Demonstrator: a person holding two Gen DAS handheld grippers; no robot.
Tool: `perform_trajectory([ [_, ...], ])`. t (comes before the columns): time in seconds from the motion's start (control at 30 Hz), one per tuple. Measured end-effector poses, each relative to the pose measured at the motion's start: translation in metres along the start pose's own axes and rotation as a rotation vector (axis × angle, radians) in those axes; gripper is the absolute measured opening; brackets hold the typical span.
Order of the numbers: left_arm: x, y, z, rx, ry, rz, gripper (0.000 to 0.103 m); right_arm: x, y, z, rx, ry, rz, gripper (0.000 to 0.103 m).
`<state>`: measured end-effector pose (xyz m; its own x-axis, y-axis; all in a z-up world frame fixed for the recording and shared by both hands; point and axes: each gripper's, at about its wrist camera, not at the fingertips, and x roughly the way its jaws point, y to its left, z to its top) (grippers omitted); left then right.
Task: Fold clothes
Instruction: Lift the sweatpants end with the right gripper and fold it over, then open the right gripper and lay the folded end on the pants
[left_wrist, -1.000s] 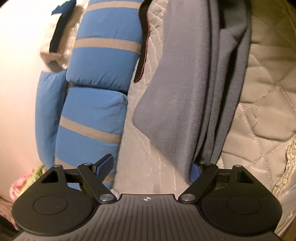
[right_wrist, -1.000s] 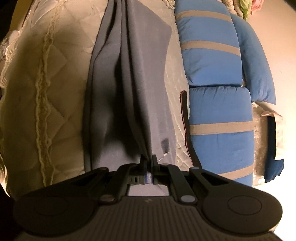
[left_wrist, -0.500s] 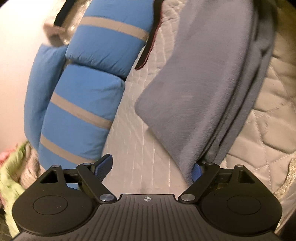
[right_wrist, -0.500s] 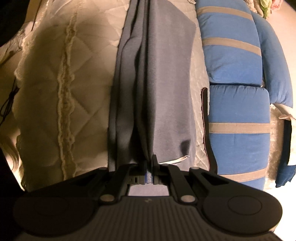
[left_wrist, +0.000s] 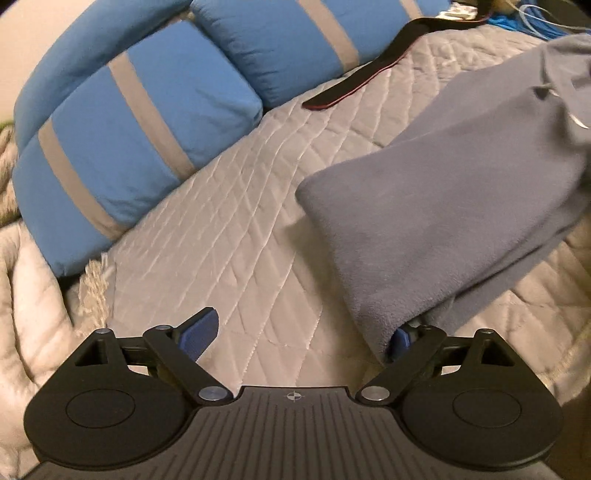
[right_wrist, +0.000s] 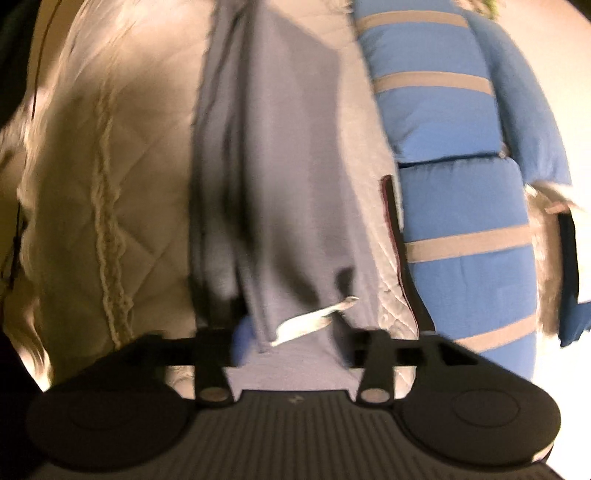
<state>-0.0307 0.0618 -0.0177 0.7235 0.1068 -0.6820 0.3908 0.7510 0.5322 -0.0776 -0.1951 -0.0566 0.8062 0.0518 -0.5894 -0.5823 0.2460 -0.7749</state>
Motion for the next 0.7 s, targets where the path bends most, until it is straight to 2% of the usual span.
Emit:
perform_trajectory([
  [0.1, -0.022, -0.012, 0.001, 0.112, -0.001, -0.024, 0.090, -0.015, -0.021, -0.012, 0.146, -0.040, 0.035, 0.081],
  [0.17, -0.039, -0.015, 0.005, 0.152, -0.014, -0.052, 0.090, -0.023, -0.036, -0.024, 0.259, -0.060, 0.061, 0.083],
  [0.23, -0.053, -0.012, 0.015, 0.120, -0.069, -0.086, 0.090, -0.028, -0.051, -0.040, 0.364, -0.068, 0.073, 0.083],
  [0.33, -0.064, -0.006, 0.040, -0.003, -0.144, -0.138, 0.090, -0.028, -0.074, -0.065, 0.537, -0.082, 0.109, 0.083],
  [0.43, -0.056, -0.009, 0.070, -0.116, -0.205, -0.184, 0.090, -0.020, -0.087, -0.083, 0.667, -0.059, 0.110, 0.082],
  [0.6, -0.036, -0.034, 0.123, -0.234, -0.315, -0.317, 0.090, -0.010, -0.113, -0.111, 0.841, -0.042, 0.095, 0.080],
  [0.7, -0.017, -0.055, 0.161, -0.239, -0.341, -0.386, 0.090, 0.002, -0.127, -0.132, 0.910, -0.020, 0.079, 0.079],
])
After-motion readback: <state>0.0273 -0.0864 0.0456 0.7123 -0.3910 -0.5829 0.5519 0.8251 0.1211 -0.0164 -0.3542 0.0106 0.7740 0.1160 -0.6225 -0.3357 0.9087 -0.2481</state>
